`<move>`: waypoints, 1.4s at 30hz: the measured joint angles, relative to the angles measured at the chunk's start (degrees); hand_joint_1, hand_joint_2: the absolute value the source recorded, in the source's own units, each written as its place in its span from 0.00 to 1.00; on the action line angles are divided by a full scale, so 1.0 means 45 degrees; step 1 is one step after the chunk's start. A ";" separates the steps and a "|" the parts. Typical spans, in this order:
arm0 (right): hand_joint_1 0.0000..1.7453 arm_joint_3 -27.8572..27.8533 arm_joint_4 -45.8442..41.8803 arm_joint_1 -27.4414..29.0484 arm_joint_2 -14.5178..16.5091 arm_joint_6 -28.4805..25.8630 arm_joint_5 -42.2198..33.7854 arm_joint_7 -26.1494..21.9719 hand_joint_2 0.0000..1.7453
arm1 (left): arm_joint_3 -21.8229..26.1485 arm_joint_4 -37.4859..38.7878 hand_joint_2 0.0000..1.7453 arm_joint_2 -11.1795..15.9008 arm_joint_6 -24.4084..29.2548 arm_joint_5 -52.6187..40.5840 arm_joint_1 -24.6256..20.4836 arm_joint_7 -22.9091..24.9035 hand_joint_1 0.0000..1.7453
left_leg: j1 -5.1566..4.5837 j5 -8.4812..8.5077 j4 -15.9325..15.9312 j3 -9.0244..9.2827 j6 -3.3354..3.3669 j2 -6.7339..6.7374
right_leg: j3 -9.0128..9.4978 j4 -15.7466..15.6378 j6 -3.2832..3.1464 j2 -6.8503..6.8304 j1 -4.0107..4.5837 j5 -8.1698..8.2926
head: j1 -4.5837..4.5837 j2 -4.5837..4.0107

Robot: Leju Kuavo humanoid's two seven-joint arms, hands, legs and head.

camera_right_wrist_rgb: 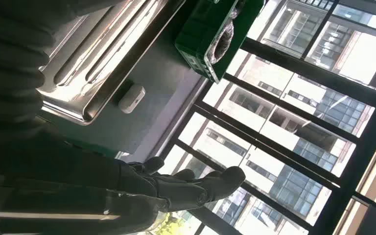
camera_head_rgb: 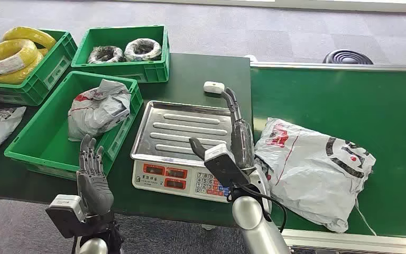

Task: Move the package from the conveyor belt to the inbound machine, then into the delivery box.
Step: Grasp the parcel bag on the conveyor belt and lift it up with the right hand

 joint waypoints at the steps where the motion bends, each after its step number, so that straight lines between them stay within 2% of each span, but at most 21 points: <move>1: 0.00 0.0000 -0.0001 0.0001 0.0000 0.0000 0.0000 -0.0001 1.00 | 0.0002 0.0000 0.00 -0.0002 -0.0002 0.0000 0.0000 0.0001 0.00 | 0.0000 0.0000 0.0000 0.0000 0.0000 0.0000 | 0.0000 0.0000 0.0000 0.0000 0.0000 0.0000 | 0.0000 0.0000; 8: 0.00 -0.0001 -0.0002 0.0004 0.0000 -0.0089 0.0097 0.0043 1.00 | 0.0005 0.0000 0.00 -0.0022 -0.0085 -0.0033 -0.0001 0.0046 0.00 | 0.0000 0.0000 0.0000 0.0000 0.0000 0.0000 | 0.0000 0.0000 0.0000 0.0000 0.0000 0.0000 | 0.0000 0.0000; 12: 0.00 -0.0013 0.0002 -0.0032 -0.0001 -0.0946 0.1161 0.0578 1.00 | 0.0011 -0.0004 0.00 -0.0084 -0.0133 -0.0166 -0.0003 0.0139 0.00 | 0.0000 0.0000 0.0000 -0.0001 0.0000 0.0000 | 0.0001 0.0000 0.0000 0.0000 0.0000 0.0000 | 0.0001 0.0000; 14: 0.00 -0.0030 0.0037 -0.0186 -0.0011 -0.1687 0.2502 0.1304 1.00 | 0.0018 -0.0005 0.00 -0.0139 -0.0159 -0.0196 -0.0009 0.0165 0.00 | 0.0000 0.0000 0.0000 -0.0001 0.0000 0.0001 | 0.0000 0.0000 0.0001 0.0000 0.0000 0.0001 | 0.0000 0.0000; 17: 0.00 -0.0253 0.0175 -0.0835 -0.0074 -0.2938 0.5489 0.3058 1.00 | 0.0028 -0.0001 0.00 -0.0242 -0.0235 -0.0204 -0.0025 0.0176 0.00 | -0.0001 0.0002 0.0003 0.0001 0.0002 0.0001 | 0.0000 -0.0001 0.0002 0.0001 -0.0001 0.0004 | 0.0001 0.0000; 23: 0.00 -0.1778 0.0577 -0.2490 -0.0389 -0.3803 0.9158 0.4889 1.00 | 0.0030 0.0015 0.00 -0.0316 -0.0242 0.0041 -0.0031 0.0004 0.00 | -0.0002 0.0005 0.0008 0.0008 0.0004 -0.0001 | 0.0007 -0.0001 0.0003 0.0000 -0.0003 0.0008 | -0.0001 0.0000; 26: 0.00 -0.3092 0.1304 -0.3549 -0.0979 -0.4531 1.0734 0.5809 1.00 | 0.0046 0.0013 0.00 -0.0276 -0.0213 0.0309 0.0060 -0.0135 0.00 | -0.0004 0.0006 0.0014 0.0007 0.0006 -0.0007 | 0.0013 -0.0002 0.0005 -0.0005 -0.0005 0.0009 | -0.0002 0.0000; 30: 0.00 -0.4862 0.2630 -0.4899 -0.2109 -0.5014 1.0650 0.5822 1.00 | 0.0092 0.0015 0.00 -0.0209 -0.0211 0.0470 0.0198 -0.0191 0.00 | -0.0009 0.0005 0.0021 0.0002 0.0009 -0.0021 | 0.0026 -0.0008 0.0009 -0.0020 -0.0011 0.0012 | 0.0004 0.0000; 35: 0.00 -0.6162 0.3743 -0.5507 -0.3065 -0.5051 1.1391 0.6514 1.00 | 0.0109 0.0022 0.00 -0.0182 -0.0328 0.0509 0.0231 -0.0237 0.00 | -0.0007 0.0004 0.0024 0.0001 0.0009 -0.0031 | 0.0014 -0.0013 0.0009 -0.0028 -0.0010 0.0012 | -0.0005 0.0000; 38: 0.00 -0.6952 0.4510 -0.5796 -0.3683 -0.5055 1.1454 0.6549 1.00 | 0.0108 0.0067 0.00 -0.0143 -0.0386 0.0573 0.0231 -0.0295 0.00 | -0.0007 0.0004 0.0022 -0.0010 0.0009 -0.0050 | 0.0019 -0.0012 0.0009 -0.0045 -0.0009 0.0011 | 0.0000 0.0000; 42: 0.00 -0.7563 0.5819 -0.6249 -0.4362 -0.5079 1.1605 0.6888 1.00 | 0.0075 0.0188 0.00 -0.0076 -0.0379 0.0917 0.0173 -0.0462 0.00 | -0.0008 0.0002 0.0023 -0.0001 0.0011 -0.0006 | 0.0017 -0.0013 0.0010 -0.0011 -0.0010 0.0014 | -0.0002 0.0000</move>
